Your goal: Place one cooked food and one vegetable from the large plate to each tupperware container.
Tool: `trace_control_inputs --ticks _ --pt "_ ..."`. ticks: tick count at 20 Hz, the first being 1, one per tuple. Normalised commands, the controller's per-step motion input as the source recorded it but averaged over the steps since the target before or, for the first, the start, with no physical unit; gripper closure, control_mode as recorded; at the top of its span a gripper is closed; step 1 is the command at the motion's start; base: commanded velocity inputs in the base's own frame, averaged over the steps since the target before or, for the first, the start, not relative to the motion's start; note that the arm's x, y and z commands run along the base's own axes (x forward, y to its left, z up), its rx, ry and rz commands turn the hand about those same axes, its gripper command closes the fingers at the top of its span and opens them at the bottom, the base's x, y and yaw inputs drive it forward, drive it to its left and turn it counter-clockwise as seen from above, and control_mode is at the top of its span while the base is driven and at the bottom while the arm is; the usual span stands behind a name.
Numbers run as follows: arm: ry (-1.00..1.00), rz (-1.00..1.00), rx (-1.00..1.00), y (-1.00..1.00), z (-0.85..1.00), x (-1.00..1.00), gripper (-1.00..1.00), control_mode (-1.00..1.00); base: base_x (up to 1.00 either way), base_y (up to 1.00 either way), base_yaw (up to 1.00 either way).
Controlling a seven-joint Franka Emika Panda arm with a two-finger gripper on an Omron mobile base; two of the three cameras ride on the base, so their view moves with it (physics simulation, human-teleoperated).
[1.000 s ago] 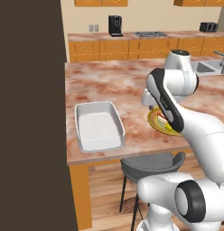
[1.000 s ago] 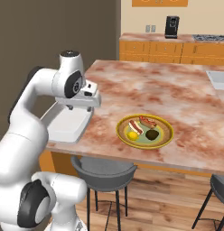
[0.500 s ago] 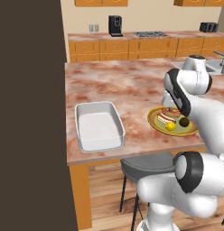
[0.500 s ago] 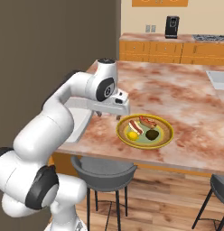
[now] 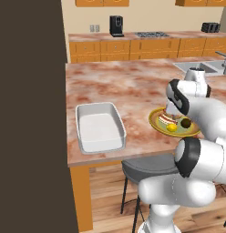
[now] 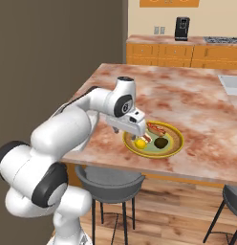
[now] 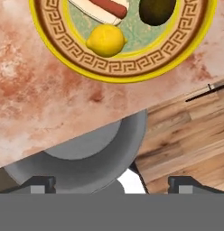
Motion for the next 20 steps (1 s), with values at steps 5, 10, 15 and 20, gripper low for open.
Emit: trace_control_inputs --ticks 5,10,15,20 --pt "0.02 -0.11 0.06 -0.17 -0.39 0.24 -1.00 -1.00 0.00 0.00 0.00" --pt "0.00 0.02 0.08 -0.18 -0.34 0.43 -1.00 -1.00 0.00 0.00 0.00" --pt "0.00 0.05 0.02 -0.13 -0.23 0.41 -1.00 -1.00 0.00 0.00 0.00" --pt "0.01 0.03 0.00 -0.05 -0.23 0.39 -1.00 -1.00 0.00 0.00 0.00"
